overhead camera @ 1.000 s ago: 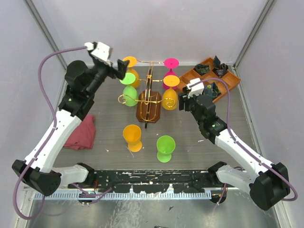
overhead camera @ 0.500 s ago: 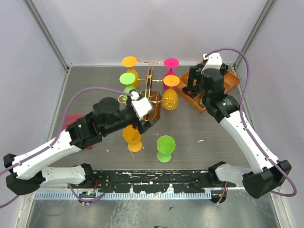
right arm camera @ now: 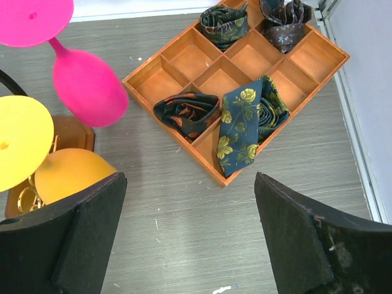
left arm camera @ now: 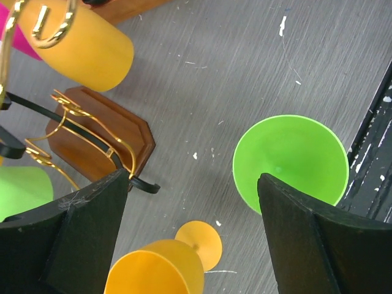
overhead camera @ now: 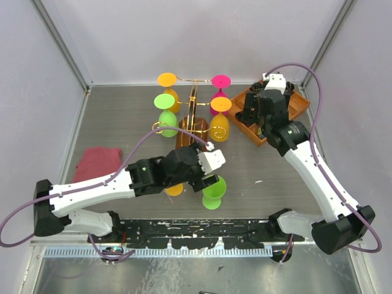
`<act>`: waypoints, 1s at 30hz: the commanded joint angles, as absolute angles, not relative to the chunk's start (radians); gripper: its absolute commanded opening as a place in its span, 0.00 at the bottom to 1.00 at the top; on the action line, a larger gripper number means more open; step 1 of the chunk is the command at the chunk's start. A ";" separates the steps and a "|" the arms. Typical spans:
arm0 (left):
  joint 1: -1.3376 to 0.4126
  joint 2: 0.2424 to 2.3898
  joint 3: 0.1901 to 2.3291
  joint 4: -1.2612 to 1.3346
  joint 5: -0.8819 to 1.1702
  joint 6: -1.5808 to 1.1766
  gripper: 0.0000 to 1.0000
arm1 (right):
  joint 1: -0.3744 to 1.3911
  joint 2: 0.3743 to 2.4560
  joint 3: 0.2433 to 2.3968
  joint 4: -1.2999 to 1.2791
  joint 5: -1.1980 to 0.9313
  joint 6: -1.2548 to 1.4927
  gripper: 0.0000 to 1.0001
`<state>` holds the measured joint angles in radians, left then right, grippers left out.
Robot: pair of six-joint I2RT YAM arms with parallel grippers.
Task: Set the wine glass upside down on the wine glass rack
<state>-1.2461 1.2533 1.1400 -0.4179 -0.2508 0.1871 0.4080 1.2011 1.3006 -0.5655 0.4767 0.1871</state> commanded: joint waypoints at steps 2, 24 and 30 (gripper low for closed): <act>-1.262 1.317 1.141 -0.364 -0.247 0.155 0.91 | 0.407 1.119 1.341 -0.588 0.496 0.208 0.91; -1.269 1.419 1.176 -0.443 -0.263 0.102 0.10 | 0.405 1.045 1.301 -0.612 0.505 0.201 0.91; -1.267 1.348 1.203 -0.395 -0.257 0.128 0.03 | 0.406 1.036 1.319 -0.627 0.502 0.214 0.91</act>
<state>-1.2652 1.4166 1.1458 -0.4400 -0.2493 0.1070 0.4080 1.0660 1.2934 -0.6285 0.4820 0.1951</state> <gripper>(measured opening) 0.050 0.909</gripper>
